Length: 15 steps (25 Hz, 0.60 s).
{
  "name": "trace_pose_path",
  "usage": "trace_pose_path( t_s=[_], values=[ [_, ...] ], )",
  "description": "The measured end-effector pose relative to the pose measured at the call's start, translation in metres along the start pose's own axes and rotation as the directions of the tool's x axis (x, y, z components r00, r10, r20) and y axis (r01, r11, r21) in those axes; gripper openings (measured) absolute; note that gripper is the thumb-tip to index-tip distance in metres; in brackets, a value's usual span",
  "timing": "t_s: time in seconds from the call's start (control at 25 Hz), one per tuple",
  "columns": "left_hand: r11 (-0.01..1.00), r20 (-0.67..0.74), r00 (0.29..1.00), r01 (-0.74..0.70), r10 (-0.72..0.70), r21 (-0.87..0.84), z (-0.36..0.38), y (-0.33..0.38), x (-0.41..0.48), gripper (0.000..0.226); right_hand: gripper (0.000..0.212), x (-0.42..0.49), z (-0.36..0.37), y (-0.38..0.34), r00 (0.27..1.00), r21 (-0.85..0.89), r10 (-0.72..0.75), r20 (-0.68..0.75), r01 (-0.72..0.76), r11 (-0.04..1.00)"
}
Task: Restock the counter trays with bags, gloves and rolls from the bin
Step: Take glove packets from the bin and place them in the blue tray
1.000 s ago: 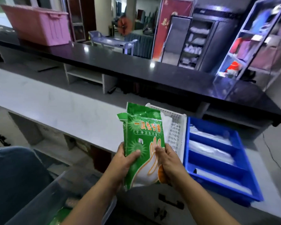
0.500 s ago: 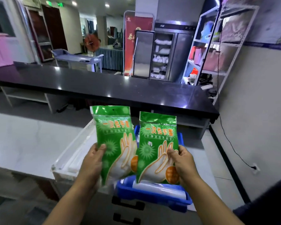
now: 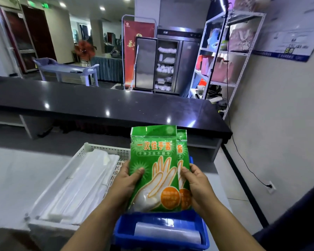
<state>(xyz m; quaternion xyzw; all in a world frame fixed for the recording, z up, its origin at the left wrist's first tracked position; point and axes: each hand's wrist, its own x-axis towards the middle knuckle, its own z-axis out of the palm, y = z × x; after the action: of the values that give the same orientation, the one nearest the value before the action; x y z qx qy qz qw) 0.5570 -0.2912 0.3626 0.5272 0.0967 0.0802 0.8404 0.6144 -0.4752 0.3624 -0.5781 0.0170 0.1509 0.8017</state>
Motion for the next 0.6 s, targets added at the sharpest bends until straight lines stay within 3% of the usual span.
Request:
trace_pose_path(
  t_s=[0.12, 0.24, 0.4, 0.6],
  values=[
    [0.999, 0.042, 0.999, -0.003, 0.001, 0.04, 0.003, -0.006, 0.026, 0.031, 0.025, 0.018, 0.014, 0.001, 0.999, 0.062, 0.035, 0.01, -0.036, 0.997],
    [0.991, 0.03, 0.995, -0.102, 0.1, 0.086, -0.004, -0.008, 0.058, 0.045, 0.034, 0.039, 0.029, -0.001, 0.997, 0.04, 0.062, 0.043, -0.064, 0.997],
    [0.967, 0.084, 0.983, -0.175, 0.162, 0.185, -0.018, -0.024, 0.103, 0.067, 0.04, 0.065, 0.034, 0.002, 0.998, -0.208, 0.049, -0.037, -0.056, 0.976],
    [0.956, 0.101, 0.995, -0.02, -0.011, 0.293, -0.032, -0.039, 0.153, 0.069, 0.031, 0.081, 0.01, -0.016, 0.968, -0.501, -0.169, -0.184, 0.056, 0.864]
  ],
)
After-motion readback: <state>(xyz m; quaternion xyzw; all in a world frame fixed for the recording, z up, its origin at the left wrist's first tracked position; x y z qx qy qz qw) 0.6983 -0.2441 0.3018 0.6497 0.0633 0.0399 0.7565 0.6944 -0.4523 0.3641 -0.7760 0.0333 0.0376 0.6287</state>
